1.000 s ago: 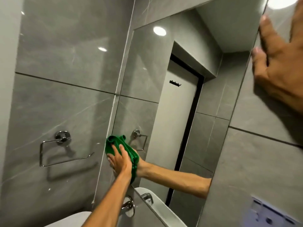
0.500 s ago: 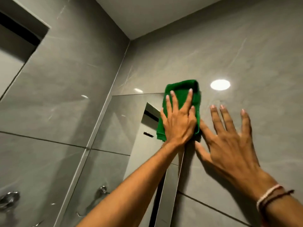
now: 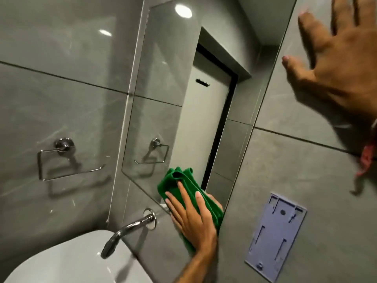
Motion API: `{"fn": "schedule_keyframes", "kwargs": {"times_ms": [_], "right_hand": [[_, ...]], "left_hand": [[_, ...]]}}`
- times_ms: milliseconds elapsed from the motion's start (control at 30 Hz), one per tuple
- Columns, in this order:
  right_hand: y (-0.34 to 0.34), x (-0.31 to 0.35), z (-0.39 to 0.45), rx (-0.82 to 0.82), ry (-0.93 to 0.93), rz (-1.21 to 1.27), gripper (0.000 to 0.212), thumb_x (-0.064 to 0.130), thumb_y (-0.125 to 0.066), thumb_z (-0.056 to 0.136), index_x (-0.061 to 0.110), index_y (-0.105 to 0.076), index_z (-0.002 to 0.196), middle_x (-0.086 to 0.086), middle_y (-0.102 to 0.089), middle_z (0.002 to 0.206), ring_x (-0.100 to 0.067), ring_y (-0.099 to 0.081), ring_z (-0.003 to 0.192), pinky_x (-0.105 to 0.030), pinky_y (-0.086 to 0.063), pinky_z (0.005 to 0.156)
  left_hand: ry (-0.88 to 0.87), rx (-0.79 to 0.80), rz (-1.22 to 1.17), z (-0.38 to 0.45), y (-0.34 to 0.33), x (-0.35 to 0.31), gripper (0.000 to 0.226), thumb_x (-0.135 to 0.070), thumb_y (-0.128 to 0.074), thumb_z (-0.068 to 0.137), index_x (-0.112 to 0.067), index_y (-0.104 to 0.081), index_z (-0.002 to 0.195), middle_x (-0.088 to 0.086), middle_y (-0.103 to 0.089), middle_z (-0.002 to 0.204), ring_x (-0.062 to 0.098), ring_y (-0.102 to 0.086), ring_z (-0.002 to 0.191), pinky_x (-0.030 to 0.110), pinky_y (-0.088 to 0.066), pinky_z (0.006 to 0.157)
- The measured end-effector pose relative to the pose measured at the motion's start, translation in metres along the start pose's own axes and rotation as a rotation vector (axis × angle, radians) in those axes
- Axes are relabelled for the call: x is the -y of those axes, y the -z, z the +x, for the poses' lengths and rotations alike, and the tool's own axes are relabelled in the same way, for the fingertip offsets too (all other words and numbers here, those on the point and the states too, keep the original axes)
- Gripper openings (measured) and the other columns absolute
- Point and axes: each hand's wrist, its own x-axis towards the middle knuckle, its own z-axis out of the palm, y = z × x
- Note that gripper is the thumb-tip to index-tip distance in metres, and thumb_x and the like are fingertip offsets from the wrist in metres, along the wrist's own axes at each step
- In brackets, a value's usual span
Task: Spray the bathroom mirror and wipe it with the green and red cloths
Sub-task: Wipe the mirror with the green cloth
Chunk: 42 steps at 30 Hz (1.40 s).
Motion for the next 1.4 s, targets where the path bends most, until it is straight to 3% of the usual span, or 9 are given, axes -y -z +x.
{"fn": "schedule_keyframes", "kwargs": {"times_ms": [200, 400, 600, 733, 833, 967, 1133, 1233, 1400], "right_hand": [[0.036, -0.004, 0.002, 0.161, 0.111, 0.058, 0.081, 0.071, -0.034, 0.094, 0.024, -0.032, 0.160, -0.025, -0.023, 0.171, -0.041, -0.024, 0.159, -0.071, -0.015, 0.126], [0.084, -0.043, 0.014, 0.220, -0.044, 0.548, 0.094, 0.076, -0.039, 0.089, 0.037, -0.006, 0.167, -0.006, -0.014, 0.178, -0.024, -0.013, 0.165, -0.040, -0.016, 0.131], [0.119, -0.101, 0.044, -0.003, -0.546, 1.266, 0.100, 0.071, -0.060, 0.080, 0.027, -0.027, 0.164, 0.018, -0.059, 0.144, -0.007, -0.054, 0.140, -0.040, -0.040, 0.125], [0.148, -0.126, 0.049, -0.057, -0.748, 1.680, 0.042, 0.047, -0.078, 0.087, 0.019, -0.078, 0.118, 0.003, -0.084, 0.106, -0.016, -0.081, 0.101, -0.039, -0.068, 0.078], [0.158, -0.143, 0.028, -0.059, -0.861, 1.605, 0.032, 0.021, -0.078, 0.090, 0.009, -0.077, 0.120, -0.008, -0.082, 0.109, -0.022, -0.080, 0.105, -0.034, -0.068, 0.072], [0.181, -0.141, -0.021, -0.167, -0.900, 1.542, 0.010, 0.007, -0.072, 0.094, 0.010, -0.073, 0.103, -0.007, -0.075, 0.100, -0.025, -0.076, 0.113, -0.045, -0.063, 0.097], [0.225, -0.120, -0.113, -0.263, -1.018, 1.486, 0.006, 0.008, -0.071, 0.096, 0.013, -0.072, 0.096, -0.001, -0.078, 0.089, -0.016, -0.078, 0.088, -0.036, -0.064, 0.077], [0.253, -0.097, -0.189, -0.226, -1.142, 1.411, 0.007, 0.007, -0.070, 0.097, 0.012, -0.074, 0.100, -0.005, -0.078, 0.097, -0.023, -0.078, 0.101, -0.039, -0.065, 0.089], [0.309, -0.067, -0.342, 0.118, -1.364, 1.151, 0.016, 0.010, -0.079, 0.080, 0.015, -0.074, 0.094, 0.004, -0.083, 0.084, -0.009, -0.078, 0.080, -0.026, -0.066, 0.081]], "left_hand": [[0.227, 0.000, -0.210, -0.016, -0.008, -0.084, 0.063, -0.033, -0.046, 0.102, -0.037, -0.018, 0.158, 0.006, -0.001, 0.172, 0.021, 0.000, 0.159, 0.053, -0.008, 0.124], [-0.387, 0.111, -0.481, 0.026, -0.022, -0.292, 0.072, -0.012, -0.051, 0.095, -0.031, -0.020, 0.158, 0.000, -0.016, 0.170, 0.016, -0.011, 0.158, 0.052, -0.006, 0.126], [-1.127, 0.423, -0.522, -0.002, -0.027, -0.440, 0.077, -0.001, -0.045, 0.087, -0.002, -0.014, 0.158, 0.021, -0.026, 0.165, 0.038, -0.034, 0.149, 0.045, -0.026, 0.126], [-1.636, 0.408, -0.329, -0.026, -0.035, -0.439, 0.076, 0.005, -0.038, 0.082, 0.007, -0.016, 0.155, 0.028, -0.020, 0.164, 0.035, -0.017, 0.156, 0.044, -0.016, 0.129], [-1.811, 0.359, -0.255, -0.043, -0.028, -0.417, 0.071, -0.010, -0.045, 0.091, 0.006, -0.018, 0.155, 0.026, -0.020, 0.165, 0.034, -0.015, 0.156, 0.052, -0.023, 0.125], [-1.516, 0.480, -0.291, -0.055, -0.006, -0.370, 0.107, -0.061, -0.065, 0.080, -0.006, -0.016, 0.159, 0.017, -0.018, 0.168, 0.026, -0.016, 0.157, 0.049, -0.024, 0.126], [-0.659, 1.316, -0.678, -0.087, 0.032, -0.283, 0.052, -0.032, -0.078, 0.073, -0.019, -0.067, 0.123, -0.002, -0.074, 0.113, 0.010, -0.070, 0.102, 0.025, -0.057, 0.087], [-0.321, 1.506, -0.697, -0.116, 0.049, -0.211, 0.028, -0.013, -0.080, 0.070, -0.013, -0.077, 0.098, 0.011, -0.076, 0.100, 0.027, -0.069, 0.094, 0.042, -0.056, 0.085], [-0.016, 1.567, -0.474, -0.161, 0.100, -0.078, 0.030, -0.004, -0.077, 0.078, -0.026, -0.080, 0.097, -0.005, -0.082, 0.095, 0.010, -0.077, 0.087, 0.025, -0.062, 0.066]]}}
